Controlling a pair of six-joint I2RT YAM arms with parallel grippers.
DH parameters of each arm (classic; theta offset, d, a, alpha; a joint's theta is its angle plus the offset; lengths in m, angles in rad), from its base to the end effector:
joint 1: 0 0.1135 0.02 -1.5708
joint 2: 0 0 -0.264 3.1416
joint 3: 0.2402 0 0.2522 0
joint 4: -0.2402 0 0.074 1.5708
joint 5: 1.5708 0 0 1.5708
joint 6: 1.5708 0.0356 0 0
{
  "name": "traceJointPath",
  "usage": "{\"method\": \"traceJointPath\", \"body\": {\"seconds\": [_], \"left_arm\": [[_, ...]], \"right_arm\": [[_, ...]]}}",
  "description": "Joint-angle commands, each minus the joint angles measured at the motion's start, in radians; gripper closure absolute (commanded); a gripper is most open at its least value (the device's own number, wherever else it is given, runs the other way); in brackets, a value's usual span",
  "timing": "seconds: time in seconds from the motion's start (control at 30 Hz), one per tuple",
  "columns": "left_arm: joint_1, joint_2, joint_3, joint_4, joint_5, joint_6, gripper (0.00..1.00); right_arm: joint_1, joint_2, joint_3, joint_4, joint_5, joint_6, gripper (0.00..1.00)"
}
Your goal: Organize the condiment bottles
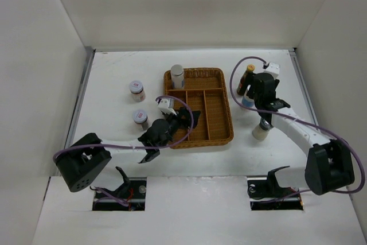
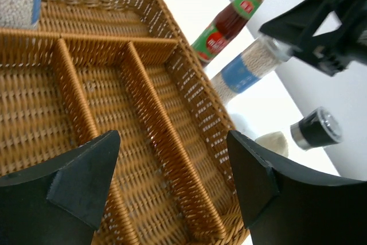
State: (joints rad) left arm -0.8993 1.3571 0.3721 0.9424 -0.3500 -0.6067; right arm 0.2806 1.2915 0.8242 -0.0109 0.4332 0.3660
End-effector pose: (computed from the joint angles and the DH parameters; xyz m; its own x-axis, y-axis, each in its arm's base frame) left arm 0.1693 -0.1934 0.1960 -0.3196 -0.4587 -0.8291 0.4140 0.7195 -0.5576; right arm 0.2802 0.0652 0.2616 -0.3747 0.2301 -0.8982 0.2580 0.9563 0.1374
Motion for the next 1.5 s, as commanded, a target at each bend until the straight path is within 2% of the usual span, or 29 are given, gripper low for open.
{"method": "traceJointPath", "body": {"seconds": [0.0, 0.07, 0.17, 0.27, 0.33, 0.47, 0.57, 0.87, 1.03, 1.27, 1.47], "left_arm": [[-0.008, 0.013, -0.016, 0.121, 0.013, -0.002, 0.25], [-0.006, 0.008, -0.025, 0.133, 0.005, -0.001, 0.25], [-0.005, -0.009, -0.038, 0.134, -0.026, 0.004, 0.24], [-0.003, -0.024, -0.047, 0.134, -0.050, 0.010, 0.23], [-0.002, -0.041, -0.056, 0.134, -0.064, 0.010, 0.22], [0.003, -0.079, -0.090, 0.166, -0.098, 0.015, 0.18], [0.007, -0.084, -0.116, 0.217, -0.115, 0.015, 0.17], [0.004, -0.104, -0.134, 0.240, -0.118, 0.025, 0.16], [0.006, -0.105, -0.134, 0.240, -0.121, 0.031, 0.15], [0.004, -0.095, -0.131, 0.240, -0.112, 0.033, 0.15], [0.007, -0.085, -0.127, 0.240, -0.109, 0.033, 0.15]], "right_arm": [[-0.007, 0.044, 0.061, 0.006, -0.008, -0.027, 0.15], [-0.004, 0.071, 0.078, 0.000, -0.008, -0.039, 0.24], [0.002, 0.098, 0.104, -0.030, 0.012, -0.048, 0.27], [0.007, 0.069, 0.105, -0.038, 0.048, -0.044, 0.48], [0.044, 0.001, 0.105, -0.029, 0.084, -0.050, 0.52], [0.151, -0.118, 0.180, -0.006, 0.154, -0.110, 0.52], [0.226, -0.086, 0.274, 0.035, 0.127, -0.134, 0.52], [0.302, 0.383, 0.630, 0.127, -0.023, -0.137, 0.51], [0.326, 0.567, 0.774, 0.115, -0.063, -0.141, 0.51], [0.363, 0.687, 0.770, 0.126, -0.056, -0.122, 0.48], [0.377, 0.690, 0.701, 0.140, -0.047, -0.078, 0.33]]}}
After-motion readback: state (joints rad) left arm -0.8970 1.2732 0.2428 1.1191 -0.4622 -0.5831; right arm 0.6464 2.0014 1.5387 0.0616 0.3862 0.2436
